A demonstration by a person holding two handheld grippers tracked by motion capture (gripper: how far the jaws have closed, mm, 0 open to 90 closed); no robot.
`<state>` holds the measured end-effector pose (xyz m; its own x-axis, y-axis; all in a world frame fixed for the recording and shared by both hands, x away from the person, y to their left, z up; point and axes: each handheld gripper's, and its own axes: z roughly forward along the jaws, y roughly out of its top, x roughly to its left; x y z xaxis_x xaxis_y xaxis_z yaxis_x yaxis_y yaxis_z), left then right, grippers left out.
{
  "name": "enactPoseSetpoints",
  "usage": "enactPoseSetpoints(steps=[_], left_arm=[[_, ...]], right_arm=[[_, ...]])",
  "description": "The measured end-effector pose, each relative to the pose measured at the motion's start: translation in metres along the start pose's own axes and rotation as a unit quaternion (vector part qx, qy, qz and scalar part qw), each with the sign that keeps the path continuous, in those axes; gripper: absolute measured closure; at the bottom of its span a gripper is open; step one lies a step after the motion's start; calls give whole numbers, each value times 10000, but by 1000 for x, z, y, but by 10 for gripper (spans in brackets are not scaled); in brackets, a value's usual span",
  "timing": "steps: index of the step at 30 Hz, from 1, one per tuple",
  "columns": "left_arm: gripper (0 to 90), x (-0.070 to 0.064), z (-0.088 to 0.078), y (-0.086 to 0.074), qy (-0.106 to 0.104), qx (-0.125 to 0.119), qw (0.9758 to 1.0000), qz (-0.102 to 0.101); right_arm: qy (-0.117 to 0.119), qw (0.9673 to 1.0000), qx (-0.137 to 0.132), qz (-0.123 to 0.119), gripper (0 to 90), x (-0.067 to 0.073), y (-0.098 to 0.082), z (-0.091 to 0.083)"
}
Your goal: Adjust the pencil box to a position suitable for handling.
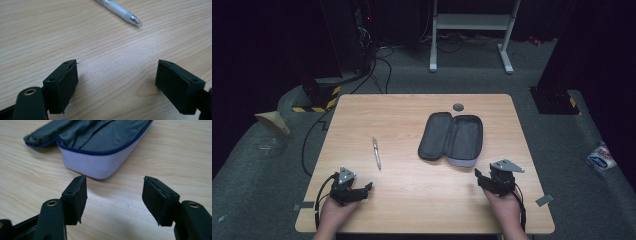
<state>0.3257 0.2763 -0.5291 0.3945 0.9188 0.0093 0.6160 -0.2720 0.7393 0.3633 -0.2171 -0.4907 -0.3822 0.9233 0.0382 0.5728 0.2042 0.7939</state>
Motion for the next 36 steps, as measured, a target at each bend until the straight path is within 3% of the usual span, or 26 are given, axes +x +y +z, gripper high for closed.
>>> enactPoseSetpoints(steps=[6, 13, 19, 29, 36], left_arm=[[185, 0, 0, 0, 2, 1, 10000, 10], [186, 0, 0, 0, -1, 0, 10000, -6], [187, 0, 0, 0, -1, -1, 10000, -4], [187, 0, 0, 0, -2, -2, 10000, -5], [186, 0, 0, 0, -6, -4, 10000, -15]], right_arm=[[95, 9999, -116, -35, 391, 4, 14, 1], [218, 9992, -215, -266, 420, 15, 35, 5], [274, 9982, -235, -474, 498, 21, 45, 14], [514, 9975, 64, -476, 615, 28, 39, 34], [659, 9963, 69, -555, 649, 38, 32, 33]])
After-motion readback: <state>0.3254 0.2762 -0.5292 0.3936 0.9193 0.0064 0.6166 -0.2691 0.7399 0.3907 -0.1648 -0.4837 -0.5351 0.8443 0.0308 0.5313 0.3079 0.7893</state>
